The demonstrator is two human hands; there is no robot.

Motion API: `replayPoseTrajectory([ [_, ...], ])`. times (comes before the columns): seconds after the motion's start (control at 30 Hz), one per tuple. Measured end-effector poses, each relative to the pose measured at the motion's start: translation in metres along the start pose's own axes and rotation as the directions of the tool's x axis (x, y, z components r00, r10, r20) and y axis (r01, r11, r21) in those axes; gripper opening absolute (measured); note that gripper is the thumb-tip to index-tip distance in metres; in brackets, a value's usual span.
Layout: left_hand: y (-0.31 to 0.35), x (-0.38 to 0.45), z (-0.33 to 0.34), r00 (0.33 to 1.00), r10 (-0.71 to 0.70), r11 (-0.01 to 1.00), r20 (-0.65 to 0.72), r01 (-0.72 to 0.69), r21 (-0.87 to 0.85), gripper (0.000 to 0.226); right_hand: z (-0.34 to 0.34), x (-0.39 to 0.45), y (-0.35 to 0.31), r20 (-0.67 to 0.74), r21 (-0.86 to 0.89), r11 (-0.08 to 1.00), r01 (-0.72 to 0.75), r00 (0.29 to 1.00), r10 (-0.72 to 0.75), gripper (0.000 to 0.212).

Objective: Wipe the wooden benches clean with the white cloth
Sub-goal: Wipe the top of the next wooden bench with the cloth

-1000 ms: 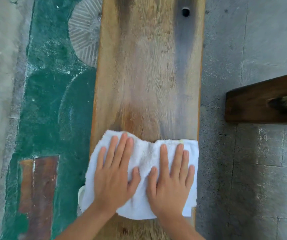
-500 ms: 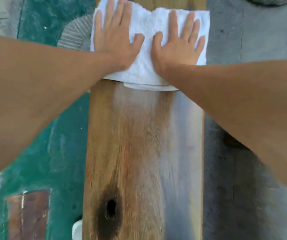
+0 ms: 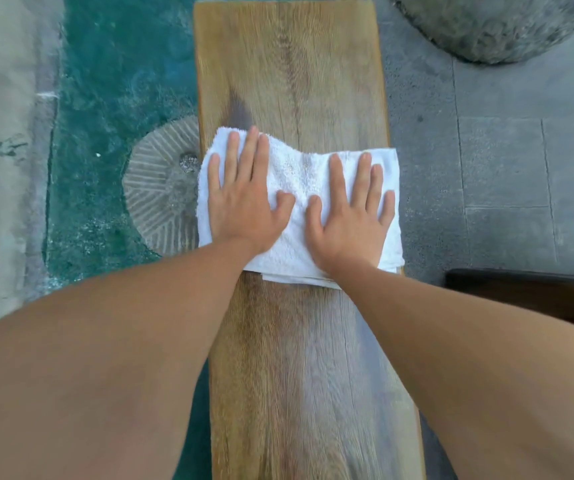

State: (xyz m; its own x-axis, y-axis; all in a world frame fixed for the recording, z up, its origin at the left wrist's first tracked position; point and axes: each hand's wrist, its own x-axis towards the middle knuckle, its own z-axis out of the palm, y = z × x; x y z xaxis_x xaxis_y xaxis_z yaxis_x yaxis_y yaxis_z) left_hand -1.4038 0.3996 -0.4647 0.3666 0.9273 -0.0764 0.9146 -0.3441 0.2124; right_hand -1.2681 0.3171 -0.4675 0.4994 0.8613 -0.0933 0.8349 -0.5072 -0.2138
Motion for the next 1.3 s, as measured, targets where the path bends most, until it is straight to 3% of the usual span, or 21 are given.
replayPoseTrajectory([
  [0.5, 0.0036, 0.0080, -0.0060, 0.997, -0.030, 0.991, 0.072, 0.020, 0.135, 0.087, -0.0050, 0.0058, 0.0006, 0.026, -0.030, 1.000, 0.001, 1.000, 0.000, 0.070],
  [0.97, -0.0020, 0.0030, -0.0007, 0.995, 0.014, 0.993, 0.100, -0.025, 0.112, 0.086, -0.0042, -0.0020, 0.0026, 0.085, -0.036, 0.999, -0.025, 0.996, 0.028, 0.071],
  [1.3, -0.0002, 0.0015, -0.0002, 0.992, 0.004, 0.988, 0.126, -0.023, 0.153, 0.086, -0.0022, -0.0014, 0.0028, 0.055, -0.073, 0.997, -0.020, 0.998, 0.024, 0.069],
])
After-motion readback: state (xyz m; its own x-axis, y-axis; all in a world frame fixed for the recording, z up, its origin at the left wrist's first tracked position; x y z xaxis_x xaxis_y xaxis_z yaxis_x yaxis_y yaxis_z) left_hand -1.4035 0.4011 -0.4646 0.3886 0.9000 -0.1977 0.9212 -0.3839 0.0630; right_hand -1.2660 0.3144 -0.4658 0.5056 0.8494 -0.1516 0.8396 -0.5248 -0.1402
